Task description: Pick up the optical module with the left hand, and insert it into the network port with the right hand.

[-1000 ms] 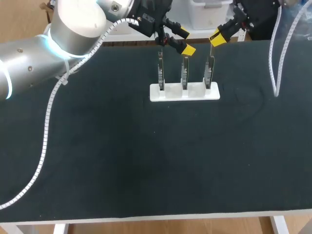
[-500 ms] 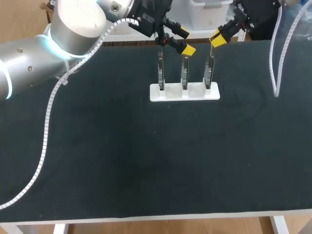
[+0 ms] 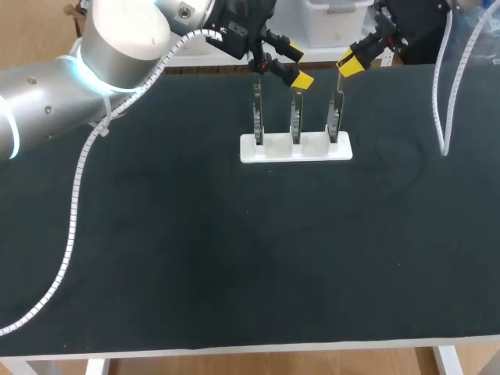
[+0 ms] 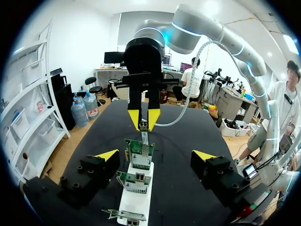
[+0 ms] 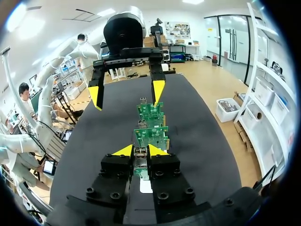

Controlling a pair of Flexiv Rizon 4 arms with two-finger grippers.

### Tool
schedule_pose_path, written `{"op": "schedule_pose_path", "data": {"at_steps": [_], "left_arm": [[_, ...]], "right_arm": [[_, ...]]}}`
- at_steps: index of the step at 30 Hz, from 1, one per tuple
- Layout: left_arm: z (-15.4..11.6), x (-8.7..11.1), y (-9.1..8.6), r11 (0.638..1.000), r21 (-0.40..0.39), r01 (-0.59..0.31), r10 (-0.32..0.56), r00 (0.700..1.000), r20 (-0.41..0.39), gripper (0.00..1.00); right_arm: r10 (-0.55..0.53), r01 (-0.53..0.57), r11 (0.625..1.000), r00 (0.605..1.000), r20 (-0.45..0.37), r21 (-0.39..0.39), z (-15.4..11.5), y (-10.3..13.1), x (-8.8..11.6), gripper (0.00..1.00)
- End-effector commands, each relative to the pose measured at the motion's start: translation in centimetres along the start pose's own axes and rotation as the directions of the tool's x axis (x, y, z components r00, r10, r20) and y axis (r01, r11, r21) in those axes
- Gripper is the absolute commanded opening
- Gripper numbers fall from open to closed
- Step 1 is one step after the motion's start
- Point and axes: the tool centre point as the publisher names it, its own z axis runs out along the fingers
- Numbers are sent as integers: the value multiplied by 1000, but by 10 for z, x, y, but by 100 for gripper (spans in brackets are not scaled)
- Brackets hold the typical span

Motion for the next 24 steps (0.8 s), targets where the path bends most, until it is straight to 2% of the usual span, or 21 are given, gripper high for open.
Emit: {"op": "schedule_pose_path", "data": {"at_steps": [1, 24], "left_arm": [[0, 0, -3, 1000, -6, 1, -1, 1000, 0, 100], [0, 0, -3, 1000, -6, 1, -1, 1000, 0, 100]], "right_arm": [[-6, 6, 1000, 1000, -1, 15, 3, 6, 2, 0], [-19, 20, 1000, 999, -34, 14, 4, 7, 3, 0]]}}
